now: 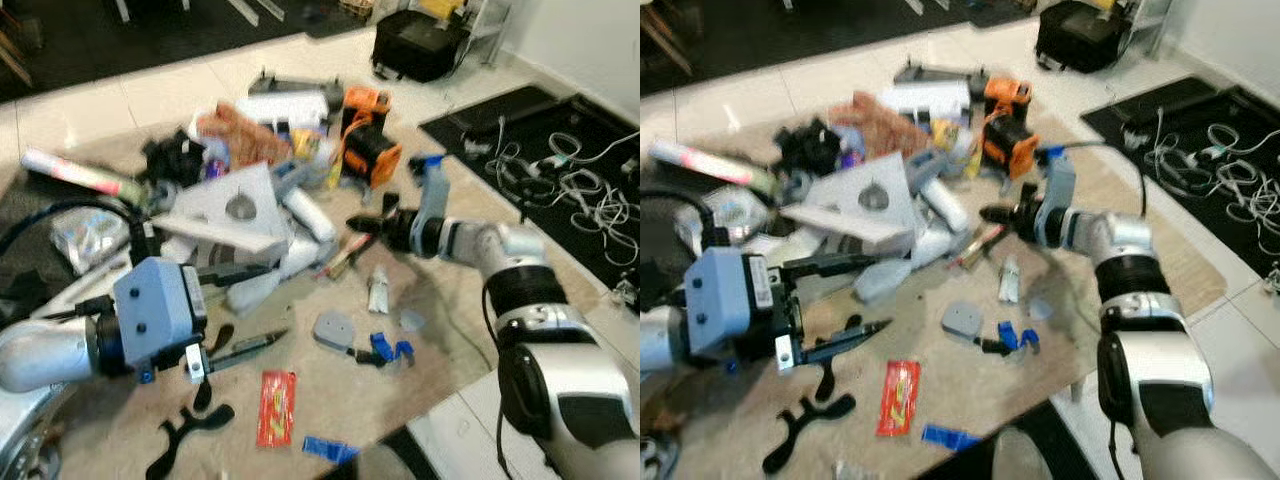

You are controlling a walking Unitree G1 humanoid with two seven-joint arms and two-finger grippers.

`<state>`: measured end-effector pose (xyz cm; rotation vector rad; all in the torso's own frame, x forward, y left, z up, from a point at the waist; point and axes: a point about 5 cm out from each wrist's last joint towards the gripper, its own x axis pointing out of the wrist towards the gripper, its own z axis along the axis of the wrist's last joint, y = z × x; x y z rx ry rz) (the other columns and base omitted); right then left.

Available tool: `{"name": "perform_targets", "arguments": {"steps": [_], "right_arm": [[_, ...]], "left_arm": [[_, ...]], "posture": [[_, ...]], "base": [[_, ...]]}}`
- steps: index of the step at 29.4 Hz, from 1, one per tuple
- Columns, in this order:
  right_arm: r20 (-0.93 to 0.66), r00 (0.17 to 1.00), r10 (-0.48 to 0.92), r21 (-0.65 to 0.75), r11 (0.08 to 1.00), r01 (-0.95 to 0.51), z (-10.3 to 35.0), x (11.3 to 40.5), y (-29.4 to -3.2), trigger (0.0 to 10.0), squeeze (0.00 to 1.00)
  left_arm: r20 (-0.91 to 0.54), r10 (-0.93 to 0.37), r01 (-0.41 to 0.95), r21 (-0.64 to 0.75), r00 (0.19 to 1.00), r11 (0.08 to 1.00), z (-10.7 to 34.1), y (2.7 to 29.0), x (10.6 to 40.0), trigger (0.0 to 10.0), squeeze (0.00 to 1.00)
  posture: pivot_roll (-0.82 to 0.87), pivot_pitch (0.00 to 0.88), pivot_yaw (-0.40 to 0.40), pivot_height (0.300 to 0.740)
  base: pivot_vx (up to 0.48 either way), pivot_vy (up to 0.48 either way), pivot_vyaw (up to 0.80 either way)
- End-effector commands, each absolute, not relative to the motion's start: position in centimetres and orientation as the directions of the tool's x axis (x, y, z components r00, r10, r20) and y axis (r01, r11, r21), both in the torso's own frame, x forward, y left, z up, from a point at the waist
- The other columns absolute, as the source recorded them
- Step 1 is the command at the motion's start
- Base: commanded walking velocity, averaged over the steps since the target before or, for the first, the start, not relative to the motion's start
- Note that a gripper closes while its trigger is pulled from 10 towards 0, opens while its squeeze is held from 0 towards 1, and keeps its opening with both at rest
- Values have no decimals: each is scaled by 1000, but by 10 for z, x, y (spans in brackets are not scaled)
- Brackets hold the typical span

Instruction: Picking trash to rubbish bin

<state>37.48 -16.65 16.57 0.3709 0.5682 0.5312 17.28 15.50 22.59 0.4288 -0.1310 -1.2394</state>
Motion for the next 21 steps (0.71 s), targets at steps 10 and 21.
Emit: {"name": "perform_targets", "arguments": {"steps": [10,21], "right_arm": [[-553,679,483,423,865,-271,178,357,-197,10000,0],[-551,642,533,391,845,-366,216,346,-205,10000,0]], "left_arm": [[-201,-965,955,279,165,105,232,147,149,10000,0],[-175,-974,960,266,141,91,236,139,148,10000,0]], "posture": [[-75,238,-7,740],[-103,240,-21,740]], "base": [[0,0,0],[0,0,0]]}}
